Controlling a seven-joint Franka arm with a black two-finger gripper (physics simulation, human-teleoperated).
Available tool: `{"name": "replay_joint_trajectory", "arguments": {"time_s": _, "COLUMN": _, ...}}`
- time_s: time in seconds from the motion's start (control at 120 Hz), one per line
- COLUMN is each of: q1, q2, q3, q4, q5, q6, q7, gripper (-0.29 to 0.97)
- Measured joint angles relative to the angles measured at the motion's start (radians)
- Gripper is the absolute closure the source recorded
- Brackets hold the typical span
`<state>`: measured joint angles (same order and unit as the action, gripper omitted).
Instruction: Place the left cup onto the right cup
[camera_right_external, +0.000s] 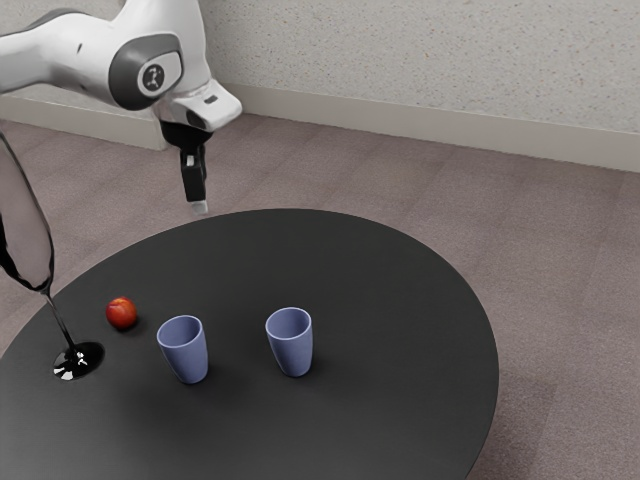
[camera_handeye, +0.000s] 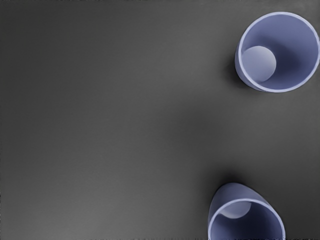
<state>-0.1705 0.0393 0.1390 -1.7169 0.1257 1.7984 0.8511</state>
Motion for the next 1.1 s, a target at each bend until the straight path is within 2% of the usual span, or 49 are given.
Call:
{"name": "replay_joint_trajectory", "arguments": {"time_s": 0.092, "q1": -0.002, "q2": -0.005, "q3": 0.001, "q4": -0.024, "q5": -0.011, "q6": -0.003, "q7": 0.006, "gripper": 0.00}}
{"name": "replay_joint_trajectory", "arguments": {"time_s": 0.192, "q1": 0.019, "q2": -0.006, "q3": 0.005, "q4": -0.137, "q5": -0.041, "q6": 0.036, "q7": 0.013, "gripper": 0.00}}
{"name": "replay_joint_trajectory", "arguments": {"time_s": 0.3, "q1": 0.076, "q2": -0.003, "q3": 0.007, "q4": -0.237, "q5": -0.054, "q6": 0.098, "q7": 0.020, "gripper": 0.00}}
{"name": "replay_joint_trajectory", "arguments": {"time_s": 0.458, "q1": 0.166, "q2": 0.043, "q3": 0.008, "q4": -0.304, "q5": -0.055, "q6": 0.168, "q7": 0.019, "gripper": 0.00}}
{"name": "replay_joint_trajectory", "arguments": {"time_s": 0.65, "q1": 0.107, "q2": 0.081, "q3": 0.005, "q4": -0.356, "q5": -0.014, "q6": 0.232, "q7": -0.003, "gripper": 0.00}}
{"name": "replay_joint_trajectory", "arguments": {"time_s": 0.858, "q1": 0.107, "q2": 0.138, "q3": 0.005, "q4": -0.359, "q5": 0.009, "q6": 0.271, "q7": -0.027, "gripper": 0.01}}
{"name": "replay_joint_trajectory", "arguments": {"time_s": 0.95, "q1": 0.105, "q2": 0.161, "q3": 0.002, "q4": -0.361, "q5": 0.011, "q6": 0.290, "q7": -0.037, "gripper": 0.11}}
{"name": "replay_joint_trajectory", "arguments": {"time_s": 1.1, "q1": 0.102, "q2": 0.168, "q3": 0.001, "q4": -0.395, "q5": 0.012, "q6": 0.346, "q7": -0.052, "gripper": 0.46}}
